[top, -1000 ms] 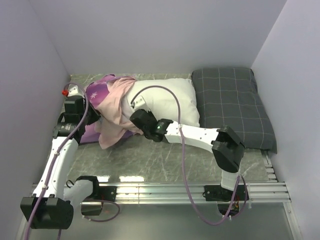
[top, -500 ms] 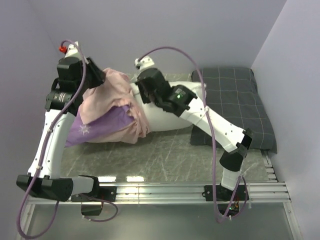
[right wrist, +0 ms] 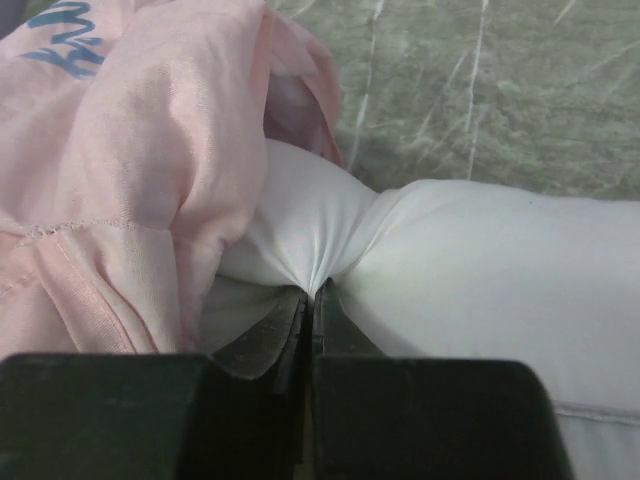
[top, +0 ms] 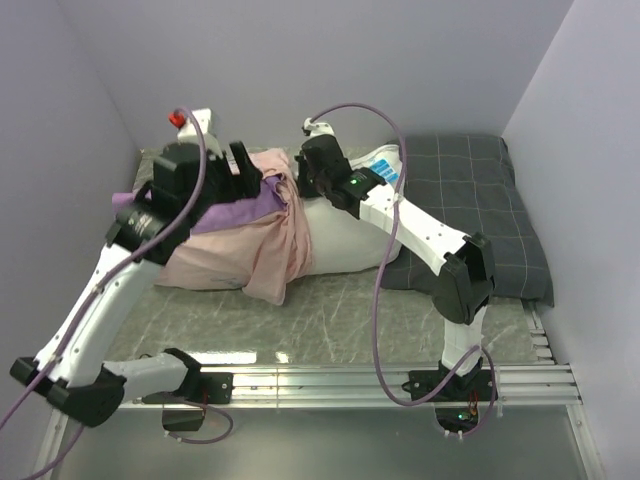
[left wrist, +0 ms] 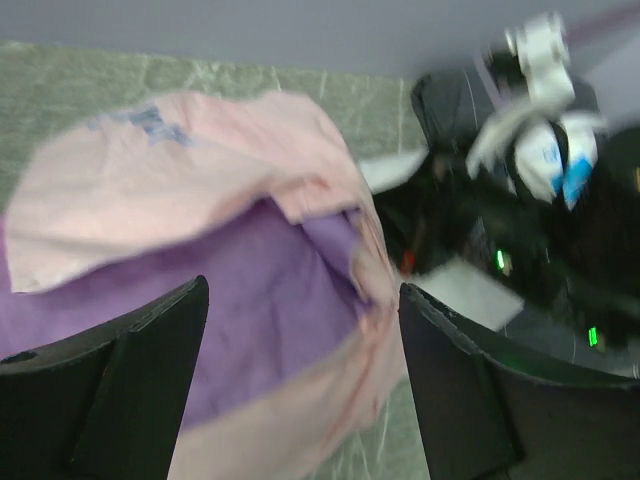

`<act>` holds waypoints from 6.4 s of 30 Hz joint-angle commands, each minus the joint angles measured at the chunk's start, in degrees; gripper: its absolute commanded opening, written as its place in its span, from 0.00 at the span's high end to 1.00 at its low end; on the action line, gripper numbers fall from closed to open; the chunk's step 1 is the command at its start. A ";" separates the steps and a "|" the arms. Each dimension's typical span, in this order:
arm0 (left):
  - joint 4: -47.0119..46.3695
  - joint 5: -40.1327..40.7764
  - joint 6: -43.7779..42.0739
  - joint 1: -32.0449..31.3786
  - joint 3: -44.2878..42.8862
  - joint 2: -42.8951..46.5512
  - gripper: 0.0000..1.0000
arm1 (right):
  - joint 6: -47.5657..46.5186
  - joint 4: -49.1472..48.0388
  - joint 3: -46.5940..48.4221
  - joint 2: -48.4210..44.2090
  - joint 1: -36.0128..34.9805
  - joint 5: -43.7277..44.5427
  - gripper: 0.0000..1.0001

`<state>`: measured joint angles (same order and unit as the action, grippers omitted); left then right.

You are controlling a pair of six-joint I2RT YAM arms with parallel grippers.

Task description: Remove the pillowcase from the pillow

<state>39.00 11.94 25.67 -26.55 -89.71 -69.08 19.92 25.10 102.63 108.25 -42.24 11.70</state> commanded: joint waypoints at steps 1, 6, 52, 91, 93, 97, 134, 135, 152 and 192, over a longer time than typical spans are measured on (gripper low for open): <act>1.86 7.90 0.52 -5.17 5.75 4.65 0.18 | 2.40 -0.84 -0.94 0.48 0.75 -3.44 1.00; -0.94 11.78 1.92 -10.10 10.87 3.08 0.17 | 4.24 -4.62 -6.29 -4.00 0.93 -5.38 1.00; -11.15 -4.66 3.43 32.73 17.48 8.35 0.40 | 5.47 -5.68 -11.75 -5.59 15.61 -18.39 1.00; -14.93 14.78 16.96 -5.45 39.00 12.47 0.99 | -2.09 -7.25 -16.45 -23.93 7.62 -3.37 0.22; -14.14 14.07 16.69 -5.53 38.12 13.44 1.00 | -1.38 -10.14 -21.39 -30.18 6.12 -1.08 0.21; -11.41 14.60 16.60 -5.89 37.07 15.37 0.99 | -1.55 -13.49 -32.64 -34.15 0.76 4.02 0.16; -13.96 -21.01 5.20 43.80 30.56 11.07 0.72 | 1.17 -8.32 -25.37 -21.15 3.57 2.10 1.00; -12.91 -19.52 4.57 42.12 30.21 10.98 0.64 | 1.26 -8.32 -25.29 -20.97 3.31 1.66 1.00; 0.46 8.08 14.92 -1.11 36.53 19.33 0.20 | 3.90 -4.54 -18.70 -16.58 1.72 1.22 1.00; -9.56 21.71 16.78 -11.34 39.09 16.96 0.99 | -2.08 -13.23 -35.92 -23.71 -16.74 26.42 0.10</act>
<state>31.38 34.04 43.18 -37.56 -46.87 -53.41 14.79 16.78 68.62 82.15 -59.90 27.77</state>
